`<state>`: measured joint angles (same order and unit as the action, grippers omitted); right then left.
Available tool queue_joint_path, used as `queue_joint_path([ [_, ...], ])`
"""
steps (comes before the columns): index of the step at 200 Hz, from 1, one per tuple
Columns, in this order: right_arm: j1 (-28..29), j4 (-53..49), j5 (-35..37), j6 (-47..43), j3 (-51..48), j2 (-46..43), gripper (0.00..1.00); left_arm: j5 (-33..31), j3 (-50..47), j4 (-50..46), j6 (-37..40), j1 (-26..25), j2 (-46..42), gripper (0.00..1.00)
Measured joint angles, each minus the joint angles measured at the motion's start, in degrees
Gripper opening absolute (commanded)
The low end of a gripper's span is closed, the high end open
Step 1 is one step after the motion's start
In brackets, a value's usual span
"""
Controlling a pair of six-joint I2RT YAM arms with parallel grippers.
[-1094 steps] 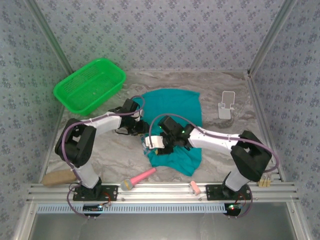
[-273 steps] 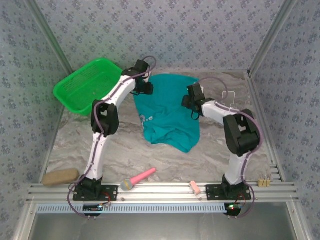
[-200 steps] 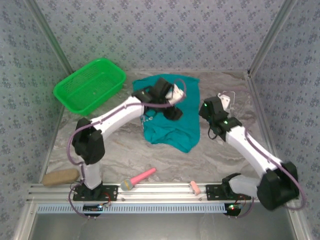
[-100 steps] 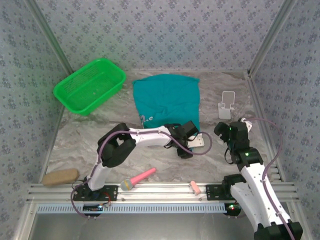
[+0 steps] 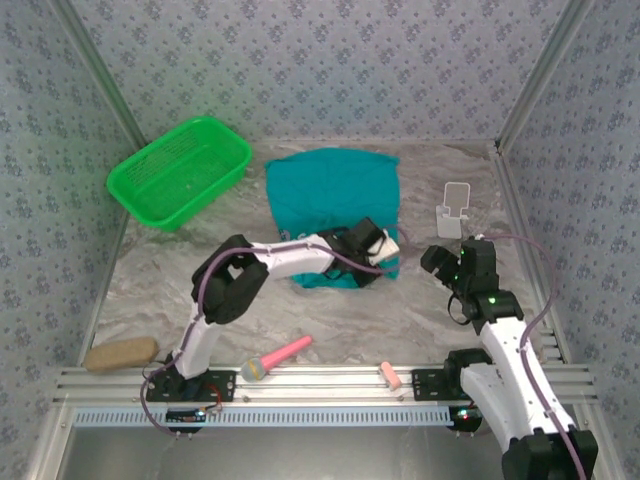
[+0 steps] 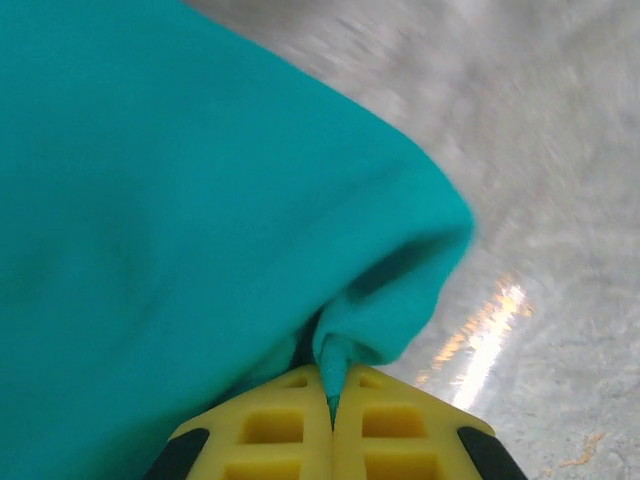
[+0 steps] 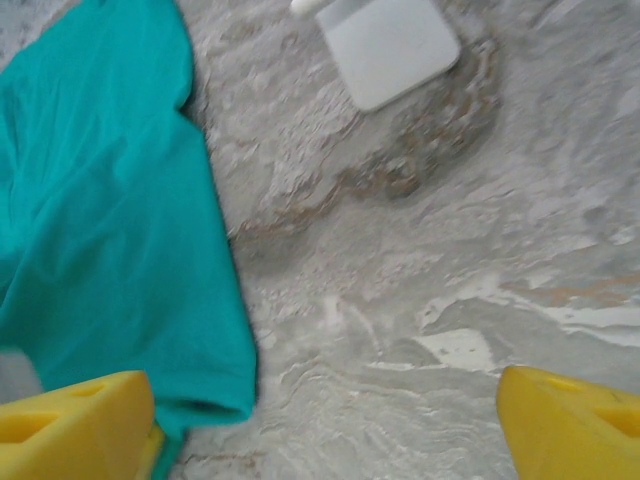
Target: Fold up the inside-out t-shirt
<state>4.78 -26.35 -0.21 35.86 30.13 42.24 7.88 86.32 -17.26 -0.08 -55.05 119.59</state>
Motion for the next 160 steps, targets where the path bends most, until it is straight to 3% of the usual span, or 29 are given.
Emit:
queue_joint_path([
  [30,3.10,4.87,-8.63,-3.39,0.02,9.31,0.92,4.42,-5.29,10.95,-12.74,7.50,-8.13,0.00],
  [68,25.68,17.66,-10.16,-13.92,-0.24,19.93,0.97,6.36,-7.50,20.59,-25.11,12.98,-11.30,0.00],
  [87,32.83,24.55,-10.01,-17.64,0.87,27.56,0.97,6.97,-7.52,21.38,-28.46,13.81,-10.99,0.00],
  [134,36.76,37.92,-10.38,-15.78,7.34,44.81,0.99,8.00,-7.52,22.84,-32.39,15.65,-10.78,0.00],
  [160,39.12,43.54,-10.29,-11.34,10.16,48.92,0.98,8.22,-7.52,23.10,-32.59,16.59,-10.78,0.00],
])
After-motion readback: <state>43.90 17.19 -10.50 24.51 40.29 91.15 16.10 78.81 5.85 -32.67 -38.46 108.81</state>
